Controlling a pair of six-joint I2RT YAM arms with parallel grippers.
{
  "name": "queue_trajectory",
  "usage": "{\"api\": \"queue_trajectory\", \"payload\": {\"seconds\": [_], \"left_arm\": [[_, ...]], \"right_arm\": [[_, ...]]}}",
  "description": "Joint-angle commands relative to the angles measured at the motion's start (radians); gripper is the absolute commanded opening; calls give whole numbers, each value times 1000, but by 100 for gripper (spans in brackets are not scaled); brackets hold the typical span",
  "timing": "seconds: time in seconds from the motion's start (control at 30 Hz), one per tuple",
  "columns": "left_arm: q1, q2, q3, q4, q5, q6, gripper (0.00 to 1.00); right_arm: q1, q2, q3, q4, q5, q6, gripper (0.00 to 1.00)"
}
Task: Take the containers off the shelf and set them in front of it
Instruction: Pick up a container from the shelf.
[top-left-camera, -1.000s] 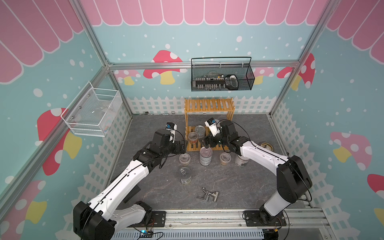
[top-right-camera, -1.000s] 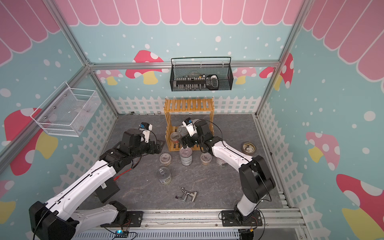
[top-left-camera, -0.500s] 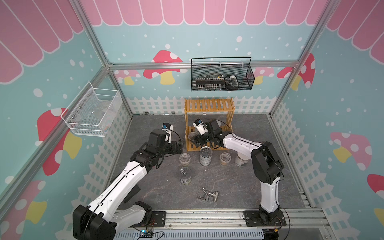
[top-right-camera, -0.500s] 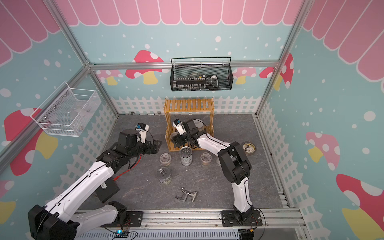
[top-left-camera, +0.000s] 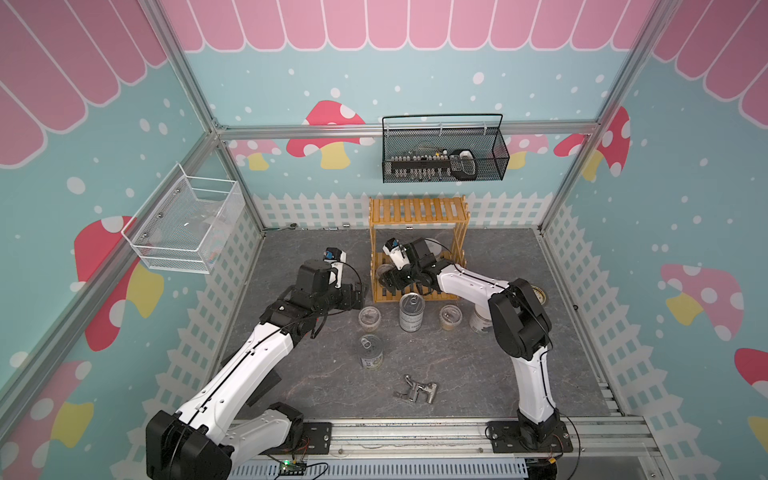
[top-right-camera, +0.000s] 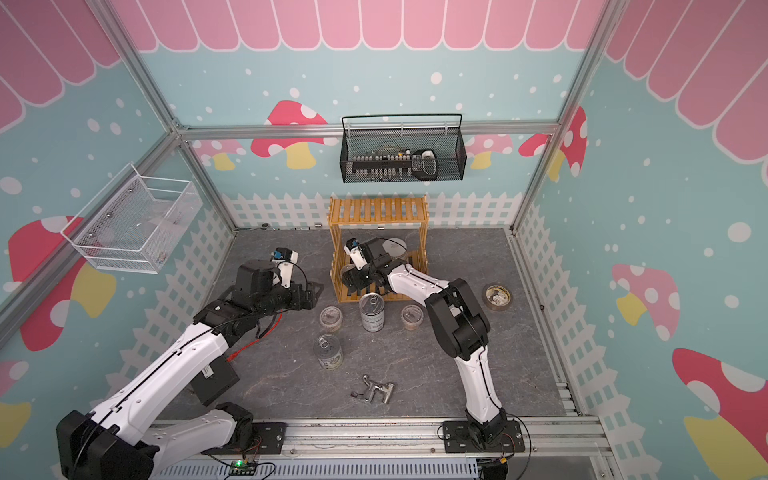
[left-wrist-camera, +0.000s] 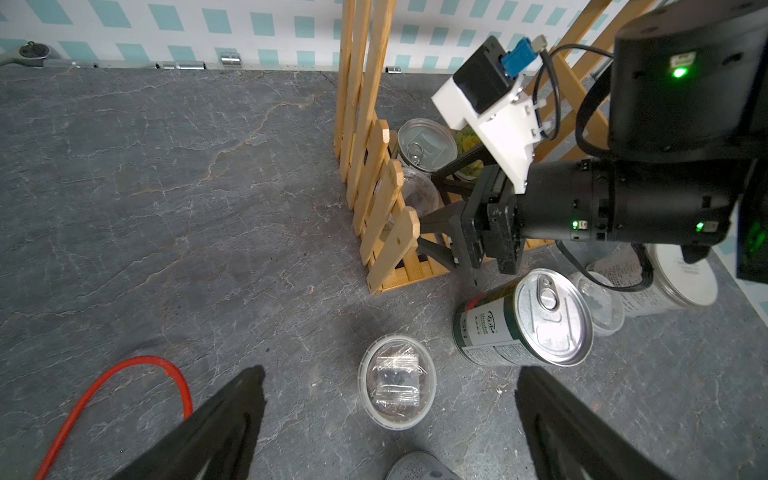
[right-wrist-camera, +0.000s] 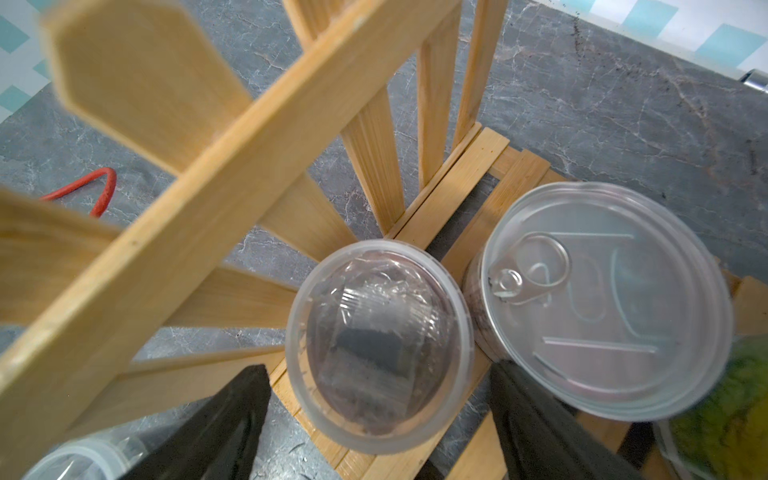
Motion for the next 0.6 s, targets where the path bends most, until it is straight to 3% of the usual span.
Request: {"api": "queue_trajectory", "payload": {"seconds": [0.0,0.57], "left_arm": [[10,-14,-15,12,16,19,98],[11,-14,-19,19,36,22,97]], "right_arm": [[6,33,44,-22,-14,14,88],[16,89,126,-63,-6,13,85]]}}
